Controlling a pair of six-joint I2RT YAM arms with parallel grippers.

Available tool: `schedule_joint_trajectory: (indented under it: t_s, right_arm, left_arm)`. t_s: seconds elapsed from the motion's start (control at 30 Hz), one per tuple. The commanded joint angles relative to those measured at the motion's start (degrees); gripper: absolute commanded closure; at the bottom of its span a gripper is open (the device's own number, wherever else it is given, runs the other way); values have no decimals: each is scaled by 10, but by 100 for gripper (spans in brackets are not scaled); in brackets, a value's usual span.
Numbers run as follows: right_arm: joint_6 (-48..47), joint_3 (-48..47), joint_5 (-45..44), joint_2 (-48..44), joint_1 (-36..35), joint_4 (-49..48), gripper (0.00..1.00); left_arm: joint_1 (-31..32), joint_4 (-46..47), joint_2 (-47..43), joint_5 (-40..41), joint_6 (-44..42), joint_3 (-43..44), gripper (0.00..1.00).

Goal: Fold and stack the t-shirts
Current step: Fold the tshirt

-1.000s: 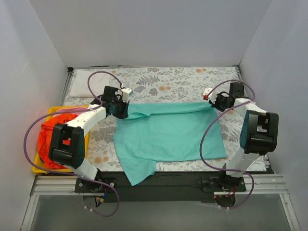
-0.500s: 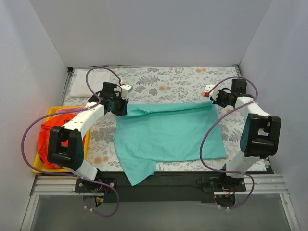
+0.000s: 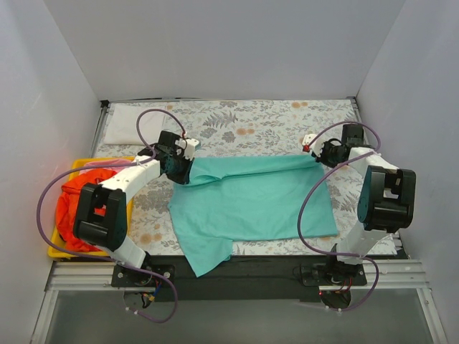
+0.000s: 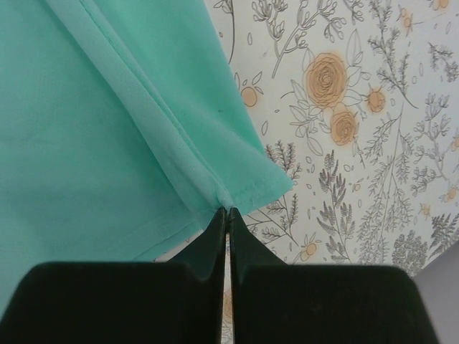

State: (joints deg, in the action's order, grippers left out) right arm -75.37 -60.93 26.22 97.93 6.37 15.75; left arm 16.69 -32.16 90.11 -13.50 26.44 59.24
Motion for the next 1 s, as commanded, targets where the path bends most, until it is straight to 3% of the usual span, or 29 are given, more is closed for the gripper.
schedule_joint_trajectory:
  t_s: [0.0,0.53,0.6,0.67,0.73,0.77,0.8,0.87,0.97]
  right_arm:
    - [-36,15,-8,-4,2,6,99]
    - [-64,29,-18,-23,1,24,99]
    - [-69,30,-41,-27,2,31,89]
    - [-63,25,-59,-34,4,36,80]
    - [-51,16,-56,-55,8,45,61]
    - [-47,6,-40,-64,15,54,47]
    - [-32,-3,-34,-80,18,60,41]
    - [-9,-28,-20,-87,22,81,33]
    - [44,-100,7,-65,22,134,33]
  left_arm:
    - [1,-7,3,20,-2,-14,100]
    - [9,-30,10,-19,-18,-11,100]
    - [9,-65,12,-32,-37,6,96]
    - [4,-83,-11,-72,-49,16,82]
    - [-2,-94,-37,-93,-53,27,66]
    - [-4,-95,-61,-107,-52,31,64]
    - [-5,-96,-68,-108,-50,46,62]
    - [-8,-96,-72,-106,-36,64,59]
    - [-8,-96,-36,-95,-1,96,60]
